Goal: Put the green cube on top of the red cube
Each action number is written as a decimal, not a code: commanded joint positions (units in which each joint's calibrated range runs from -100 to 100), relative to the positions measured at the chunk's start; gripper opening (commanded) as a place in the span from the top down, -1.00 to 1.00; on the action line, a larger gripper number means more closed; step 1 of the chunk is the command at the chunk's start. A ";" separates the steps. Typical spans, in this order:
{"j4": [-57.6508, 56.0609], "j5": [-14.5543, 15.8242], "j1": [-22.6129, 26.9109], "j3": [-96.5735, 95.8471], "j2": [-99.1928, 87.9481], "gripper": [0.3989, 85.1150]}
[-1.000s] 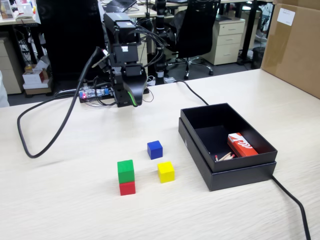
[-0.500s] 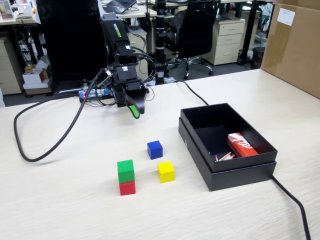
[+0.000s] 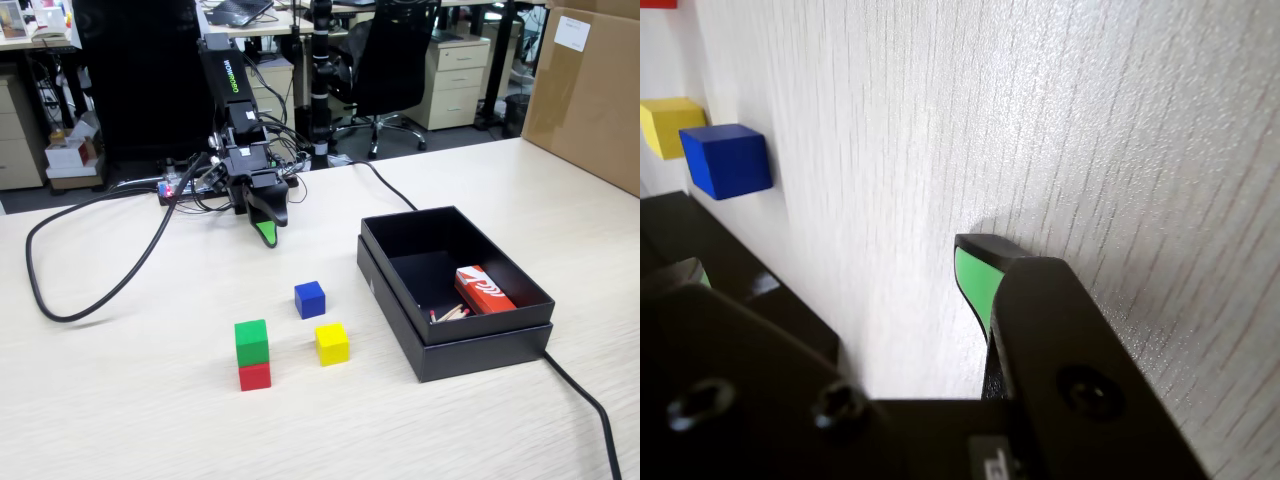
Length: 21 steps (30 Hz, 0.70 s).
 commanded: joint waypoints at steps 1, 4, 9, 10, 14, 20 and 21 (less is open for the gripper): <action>-1.09 -0.24 0.15 -2.51 0.26 -0.16; -1.01 -0.24 0.15 -2.69 0.26 -0.14; -1.01 -0.20 0.05 -2.60 0.26 -0.13; -1.01 -0.10 -0.05 -2.60 0.26 -0.14; -1.01 -0.05 -0.05 -2.60 0.26 -0.14; -1.01 -0.05 -0.05 -2.60 0.26 -0.14; -1.01 -0.05 -0.05 -2.60 0.26 -0.14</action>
